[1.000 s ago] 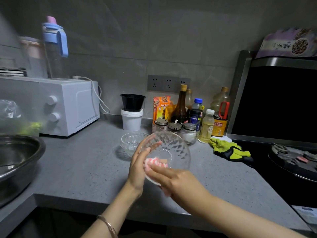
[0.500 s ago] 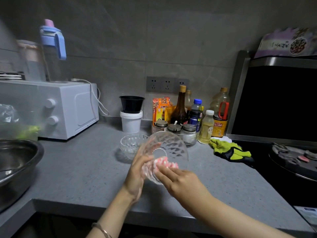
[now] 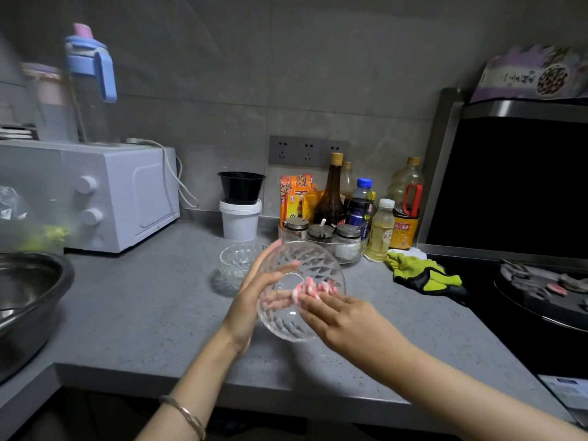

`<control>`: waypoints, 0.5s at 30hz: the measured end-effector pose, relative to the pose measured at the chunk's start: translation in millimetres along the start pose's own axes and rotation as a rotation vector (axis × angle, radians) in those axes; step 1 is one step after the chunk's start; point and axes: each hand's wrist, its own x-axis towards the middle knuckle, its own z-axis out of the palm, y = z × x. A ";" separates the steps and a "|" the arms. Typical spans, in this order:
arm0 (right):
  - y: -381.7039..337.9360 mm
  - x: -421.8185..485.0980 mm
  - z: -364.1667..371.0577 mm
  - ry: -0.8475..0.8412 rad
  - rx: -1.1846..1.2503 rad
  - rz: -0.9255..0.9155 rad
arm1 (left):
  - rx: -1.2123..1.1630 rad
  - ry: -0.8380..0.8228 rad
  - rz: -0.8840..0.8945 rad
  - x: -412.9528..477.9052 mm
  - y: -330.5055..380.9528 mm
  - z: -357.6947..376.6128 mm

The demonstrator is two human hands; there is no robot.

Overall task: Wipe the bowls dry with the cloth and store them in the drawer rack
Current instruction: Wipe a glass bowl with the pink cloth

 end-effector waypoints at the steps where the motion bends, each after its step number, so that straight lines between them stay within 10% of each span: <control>1: -6.0 4.0 -0.3 0.036 0.026 0.049 | -0.030 0.031 0.030 -2.5 -2.4 4.1; 6: -34.5 17.5 7.3 0.055 0.271 0.393 | -0.136 0.193 0.091 -9.6 -18.4 35.5; 15: 9.9 -13.2 -3.9 -0.045 -0.040 -0.074 | 0.015 -0.014 -0.037 0.3 -1.7 2.7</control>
